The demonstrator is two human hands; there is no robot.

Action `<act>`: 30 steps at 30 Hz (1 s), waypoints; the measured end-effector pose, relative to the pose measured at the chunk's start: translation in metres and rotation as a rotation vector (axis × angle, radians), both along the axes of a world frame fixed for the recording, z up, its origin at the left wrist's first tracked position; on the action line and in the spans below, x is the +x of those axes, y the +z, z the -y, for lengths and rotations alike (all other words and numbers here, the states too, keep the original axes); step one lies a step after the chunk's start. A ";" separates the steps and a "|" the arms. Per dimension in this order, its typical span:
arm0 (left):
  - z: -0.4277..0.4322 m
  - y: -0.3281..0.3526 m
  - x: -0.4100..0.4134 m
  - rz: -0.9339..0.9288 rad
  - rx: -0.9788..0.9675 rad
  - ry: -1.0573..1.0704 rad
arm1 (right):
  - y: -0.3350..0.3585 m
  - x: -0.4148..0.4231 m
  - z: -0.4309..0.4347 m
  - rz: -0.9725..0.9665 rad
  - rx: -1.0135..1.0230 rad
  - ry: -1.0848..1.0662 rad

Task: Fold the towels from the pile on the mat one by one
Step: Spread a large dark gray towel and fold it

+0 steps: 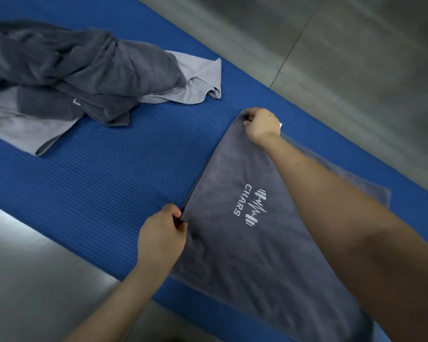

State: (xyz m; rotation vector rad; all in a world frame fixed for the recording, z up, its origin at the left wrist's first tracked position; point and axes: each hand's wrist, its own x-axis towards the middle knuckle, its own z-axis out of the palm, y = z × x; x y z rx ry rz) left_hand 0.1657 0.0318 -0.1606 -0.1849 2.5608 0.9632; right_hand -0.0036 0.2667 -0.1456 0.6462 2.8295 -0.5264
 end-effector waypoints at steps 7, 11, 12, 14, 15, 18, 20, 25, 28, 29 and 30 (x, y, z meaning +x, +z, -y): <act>0.019 -0.007 0.023 0.046 -0.094 -0.010 | -0.001 0.031 -0.006 -0.062 -0.049 0.066; 0.017 -0.002 0.027 -0.006 -0.204 -0.095 | 0.009 0.083 -0.013 -0.207 -0.009 0.034; 0.016 -0.001 0.028 -0.067 -0.234 -0.139 | 0.010 0.102 -0.017 -0.234 -0.015 0.026; 0.008 -0.003 0.030 -0.256 -0.266 -0.252 | 0.009 0.145 -0.030 -0.281 -0.002 -0.001; 0.003 -0.005 0.030 -0.352 -0.268 -0.307 | 0.006 0.170 -0.039 -0.295 0.016 -0.034; -0.021 -0.010 0.030 -0.526 -0.178 -0.489 | -0.004 0.249 -0.067 -0.242 0.111 -0.173; -0.044 -0.014 0.033 -0.551 -0.123 -0.669 | -0.010 0.305 -0.079 -0.175 0.215 -0.298; -0.096 -0.026 0.051 -0.563 -0.194 -1.130 | -0.018 0.430 -0.080 -0.031 0.408 -0.695; -0.109 -0.037 0.060 -0.488 -0.283 -1.273 | -0.023 0.477 -0.072 0.092 0.241 -0.934; -0.109 -0.041 0.060 -0.469 -0.311 -1.291 | -0.025 0.487 -0.070 0.107 0.162 -0.962; -0.108 -0.045 0.060 -0.463 -0.328 -1.303 | -0.028 0.493 -0.070 0.104 0.078 -0.980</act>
